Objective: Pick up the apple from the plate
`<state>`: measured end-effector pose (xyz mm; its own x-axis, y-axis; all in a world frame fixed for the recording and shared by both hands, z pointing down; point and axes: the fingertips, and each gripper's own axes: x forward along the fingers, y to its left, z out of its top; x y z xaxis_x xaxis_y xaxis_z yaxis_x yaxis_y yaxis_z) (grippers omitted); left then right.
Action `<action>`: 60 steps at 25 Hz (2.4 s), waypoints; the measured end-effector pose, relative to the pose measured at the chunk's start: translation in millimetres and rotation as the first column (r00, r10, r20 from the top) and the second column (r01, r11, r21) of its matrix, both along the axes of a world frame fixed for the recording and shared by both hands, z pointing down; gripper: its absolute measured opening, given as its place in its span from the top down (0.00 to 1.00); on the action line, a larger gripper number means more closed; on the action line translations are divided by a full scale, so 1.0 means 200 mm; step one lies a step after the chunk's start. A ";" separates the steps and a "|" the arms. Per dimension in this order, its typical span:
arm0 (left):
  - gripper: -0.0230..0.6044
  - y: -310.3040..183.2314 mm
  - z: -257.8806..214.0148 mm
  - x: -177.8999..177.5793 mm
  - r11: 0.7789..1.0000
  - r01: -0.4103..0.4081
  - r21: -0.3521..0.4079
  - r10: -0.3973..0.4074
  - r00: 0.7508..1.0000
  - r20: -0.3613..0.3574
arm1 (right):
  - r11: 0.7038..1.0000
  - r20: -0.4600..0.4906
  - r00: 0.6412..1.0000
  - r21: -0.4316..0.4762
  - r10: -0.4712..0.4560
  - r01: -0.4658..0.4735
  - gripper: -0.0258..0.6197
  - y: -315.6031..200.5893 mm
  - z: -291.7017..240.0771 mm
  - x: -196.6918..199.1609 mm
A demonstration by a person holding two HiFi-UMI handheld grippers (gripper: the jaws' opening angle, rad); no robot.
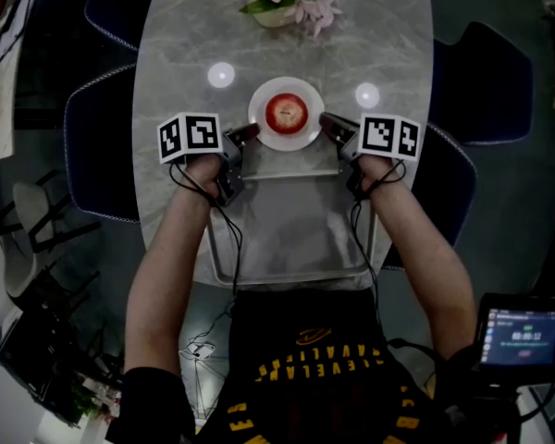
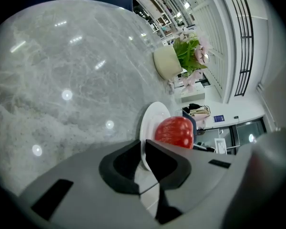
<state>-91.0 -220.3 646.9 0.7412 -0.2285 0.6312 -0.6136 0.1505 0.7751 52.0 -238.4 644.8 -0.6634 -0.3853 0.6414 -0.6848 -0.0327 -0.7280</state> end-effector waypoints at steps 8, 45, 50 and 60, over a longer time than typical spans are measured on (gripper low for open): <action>0.91 -0.01 -0.01 0.00 1.000 -0.012 0.004 0.012 1.000 -0.009 | 1.000 0.002 1.000 0.003 -0.003 0.003 0.91 0.00 -0.01 0.00; 0.96 0.20 -0.73 0.00 0.856 0.031 0.516 -0.089 0.992 0.088 | 0.901 0.068 0.990 0.426 -0.122 0.082 0.95 0.22 -0.69 -0.02; 0.96 0.35 -0.89 0.14 0.794 -0.065 0.604 -0.033 0.988 0.150 | 0.867 0.068 0.988 0.491 -0.139 0.088 0.95 0.36 -0.83 -0.03; 0.96 0.67 -0.94 0.45 0.671 -0.221 0.708 0.059 0.967 0.246 | 0.772 -0.069 0.991 0.621 -0.117 0.134 0.95 0.54 -0.89 0.01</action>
<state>-1.0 -85.3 458.7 0.6897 -0.5763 0.4384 -0.7226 -0.5081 0.4687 54.8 -130.5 466.9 -0.7213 -0.6207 0.3075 -0.6690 0.5092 -0.5415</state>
